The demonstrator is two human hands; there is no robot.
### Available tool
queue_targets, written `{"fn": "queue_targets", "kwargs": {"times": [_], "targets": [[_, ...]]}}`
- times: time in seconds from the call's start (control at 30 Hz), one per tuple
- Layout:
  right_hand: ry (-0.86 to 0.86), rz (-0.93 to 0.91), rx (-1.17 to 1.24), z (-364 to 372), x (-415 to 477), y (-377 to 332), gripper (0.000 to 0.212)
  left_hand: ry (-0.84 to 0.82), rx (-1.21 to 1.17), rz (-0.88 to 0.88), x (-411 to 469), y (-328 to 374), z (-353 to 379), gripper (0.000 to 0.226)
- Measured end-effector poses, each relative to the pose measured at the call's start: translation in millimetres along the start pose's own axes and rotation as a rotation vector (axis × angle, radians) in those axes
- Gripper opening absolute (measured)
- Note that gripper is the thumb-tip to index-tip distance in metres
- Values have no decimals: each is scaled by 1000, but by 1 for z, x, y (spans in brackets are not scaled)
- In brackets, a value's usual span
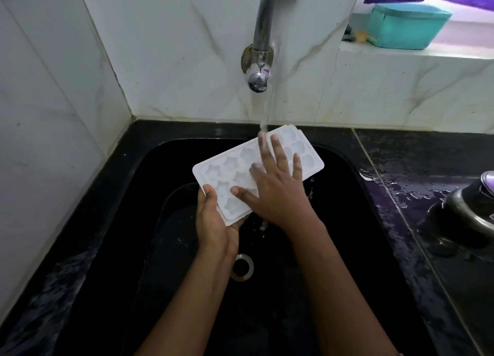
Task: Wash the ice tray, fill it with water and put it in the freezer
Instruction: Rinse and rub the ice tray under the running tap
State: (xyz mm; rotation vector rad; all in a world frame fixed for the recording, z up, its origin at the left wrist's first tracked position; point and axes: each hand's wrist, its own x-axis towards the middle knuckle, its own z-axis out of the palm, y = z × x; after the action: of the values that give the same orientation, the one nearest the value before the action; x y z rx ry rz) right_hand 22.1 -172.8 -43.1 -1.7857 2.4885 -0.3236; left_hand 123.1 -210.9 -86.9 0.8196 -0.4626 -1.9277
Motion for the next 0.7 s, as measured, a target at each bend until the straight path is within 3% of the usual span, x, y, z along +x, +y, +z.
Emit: {"fn": "queue_targets", "kwargs": {"times": [0.13, 0.3, 0.47, 0.57, 0.7], "targets": [[-119, 31, 130, -7, 1, 15, 50, -3, -23, 9, 2, 3, -5, 31], [29, 67, 22, 1, -2, 9, 45, -22, -31, -53, 0, -3, -3, 33], [-50, 24, 130, -1, 0, 18, 46, -28, -52, -38, 3, -1, -4, 33], [26, 78, 158, -3, -2, 24, 39, -38, -36, -58, 1, -4, -2, 33], [64, 21, 158, 2, -2, 15, 45, -46, -46, -33, 1, -3, 0, 36]]}}
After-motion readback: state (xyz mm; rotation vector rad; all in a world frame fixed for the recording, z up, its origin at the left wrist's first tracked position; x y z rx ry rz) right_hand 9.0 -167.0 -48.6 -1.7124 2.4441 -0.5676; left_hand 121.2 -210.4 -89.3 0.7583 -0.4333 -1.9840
